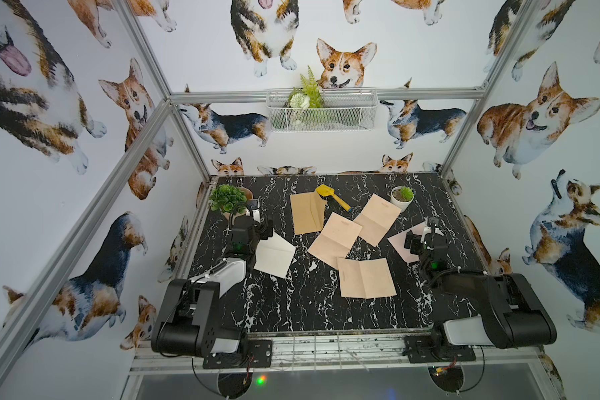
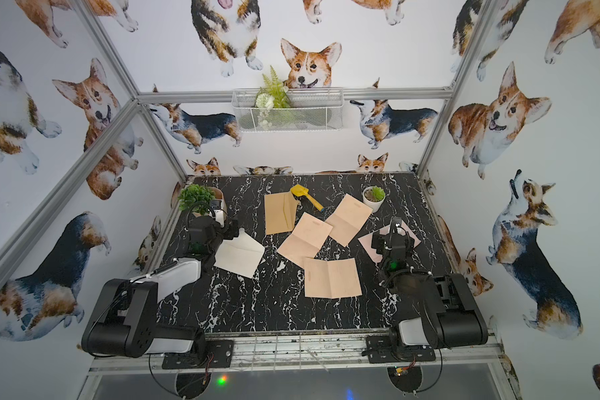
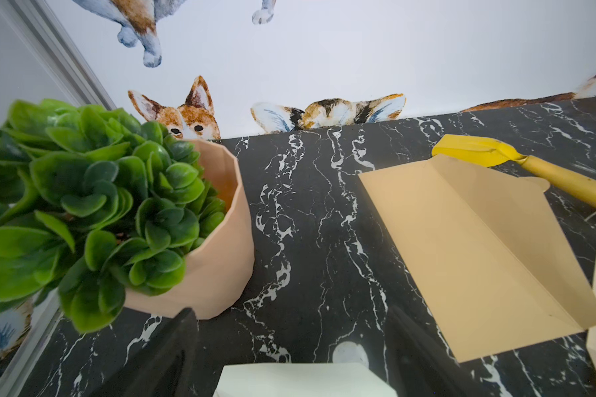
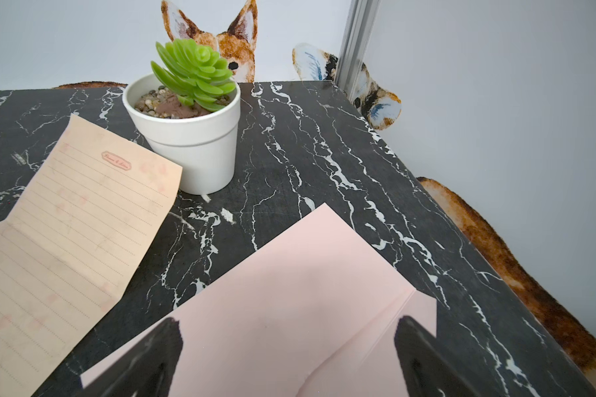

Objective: Take the letter paper out of the envelope
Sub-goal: Reset both arms

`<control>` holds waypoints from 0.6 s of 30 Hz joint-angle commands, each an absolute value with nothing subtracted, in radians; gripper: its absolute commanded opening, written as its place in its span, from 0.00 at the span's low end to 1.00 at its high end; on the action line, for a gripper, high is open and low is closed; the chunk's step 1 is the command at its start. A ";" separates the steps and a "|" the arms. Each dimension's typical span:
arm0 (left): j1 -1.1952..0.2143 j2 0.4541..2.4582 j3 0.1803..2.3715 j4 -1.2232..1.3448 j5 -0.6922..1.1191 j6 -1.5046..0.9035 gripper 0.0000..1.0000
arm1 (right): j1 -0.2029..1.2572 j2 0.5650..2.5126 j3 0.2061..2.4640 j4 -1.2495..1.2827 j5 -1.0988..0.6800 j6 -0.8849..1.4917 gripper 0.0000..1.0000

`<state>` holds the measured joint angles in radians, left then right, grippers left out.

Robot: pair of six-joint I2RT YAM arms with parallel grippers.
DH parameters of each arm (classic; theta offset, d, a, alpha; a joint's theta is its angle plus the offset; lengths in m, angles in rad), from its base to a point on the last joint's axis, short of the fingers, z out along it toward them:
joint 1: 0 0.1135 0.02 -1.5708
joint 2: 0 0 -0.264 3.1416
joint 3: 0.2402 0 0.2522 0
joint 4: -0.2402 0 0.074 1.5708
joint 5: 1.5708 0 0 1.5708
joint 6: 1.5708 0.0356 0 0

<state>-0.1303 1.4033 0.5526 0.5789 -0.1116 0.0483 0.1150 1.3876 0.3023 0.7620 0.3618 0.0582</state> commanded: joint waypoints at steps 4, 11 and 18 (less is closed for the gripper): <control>-0.124 1.353 0.470 0.678 -0.174 0.065 0.88 | 0.109 1.392 0.317 0.815 0.367 0.065 1.00; -0.121 1.311 0.405 0.705 -0.226 0.028 0.91 | 0.107 1.393 0.320 0.810 0.364 0.066 1.00; -0.057 1.586 0.627 0.503 -0.107 0.008 0.92 | 0.096 1.404 0.350 0.760 0.327 0.066 0.99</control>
<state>-0.0719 1.5257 0.5007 0.6334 -0.1833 0.0124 0.1020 1.3975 0.3328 0.7589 0.3553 0.0605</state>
